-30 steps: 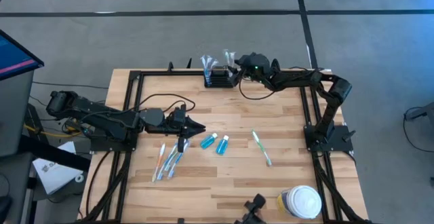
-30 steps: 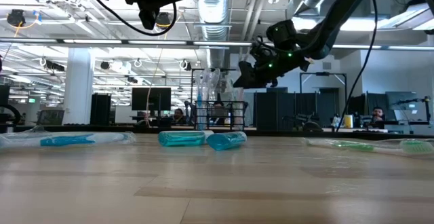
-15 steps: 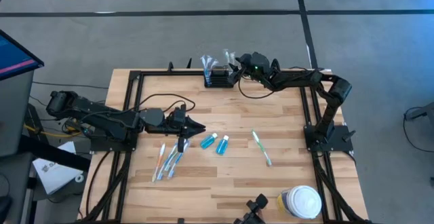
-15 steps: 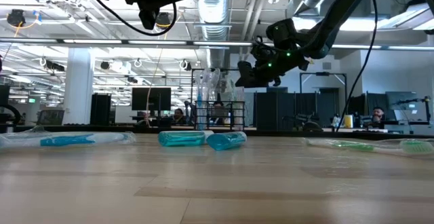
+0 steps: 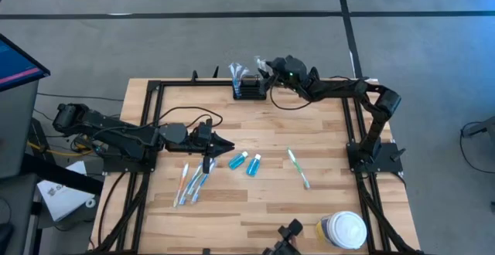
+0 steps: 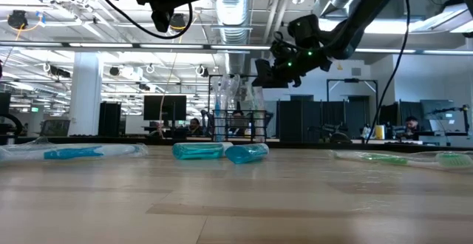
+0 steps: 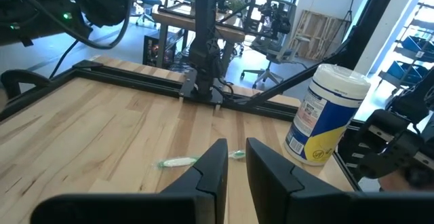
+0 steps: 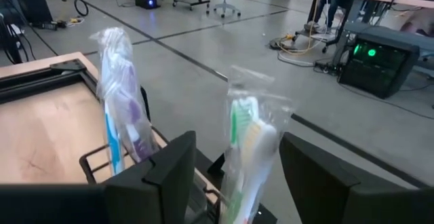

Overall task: Pick & Place toothbrushing station
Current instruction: Put the right orange toothbrush into the black wire organizer, then put the right green toothbrush into the black wire organizer

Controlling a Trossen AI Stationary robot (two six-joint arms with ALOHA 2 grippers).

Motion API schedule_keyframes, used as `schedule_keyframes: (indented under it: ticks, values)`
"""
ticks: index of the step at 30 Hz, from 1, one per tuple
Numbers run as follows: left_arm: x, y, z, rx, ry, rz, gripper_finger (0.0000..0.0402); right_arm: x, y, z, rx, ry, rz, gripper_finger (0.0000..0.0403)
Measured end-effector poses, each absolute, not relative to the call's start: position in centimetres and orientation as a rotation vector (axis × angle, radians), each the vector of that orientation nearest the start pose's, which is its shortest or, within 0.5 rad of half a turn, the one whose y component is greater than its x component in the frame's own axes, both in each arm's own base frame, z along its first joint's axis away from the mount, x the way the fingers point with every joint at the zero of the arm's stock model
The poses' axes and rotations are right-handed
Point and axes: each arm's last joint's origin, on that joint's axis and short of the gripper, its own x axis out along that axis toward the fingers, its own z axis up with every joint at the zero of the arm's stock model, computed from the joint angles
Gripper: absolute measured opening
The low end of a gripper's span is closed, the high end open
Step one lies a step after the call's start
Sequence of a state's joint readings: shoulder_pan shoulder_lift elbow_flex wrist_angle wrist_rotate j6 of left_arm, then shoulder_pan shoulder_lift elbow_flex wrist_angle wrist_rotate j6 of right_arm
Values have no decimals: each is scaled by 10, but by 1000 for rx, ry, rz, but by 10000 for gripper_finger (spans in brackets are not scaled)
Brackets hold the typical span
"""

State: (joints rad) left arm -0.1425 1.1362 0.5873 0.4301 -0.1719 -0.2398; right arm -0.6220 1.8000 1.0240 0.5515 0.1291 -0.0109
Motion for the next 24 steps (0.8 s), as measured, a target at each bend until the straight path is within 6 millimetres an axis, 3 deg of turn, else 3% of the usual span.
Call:
schedule_keyframes:
  ticks: [18,24]
  values:
    - [243,-30,255,-221,117,41,49,331,-242,249,15,218,-748,198]
    - [243,-30,255,-220,117,42,49,341,-237,265,10,262,-716,200]
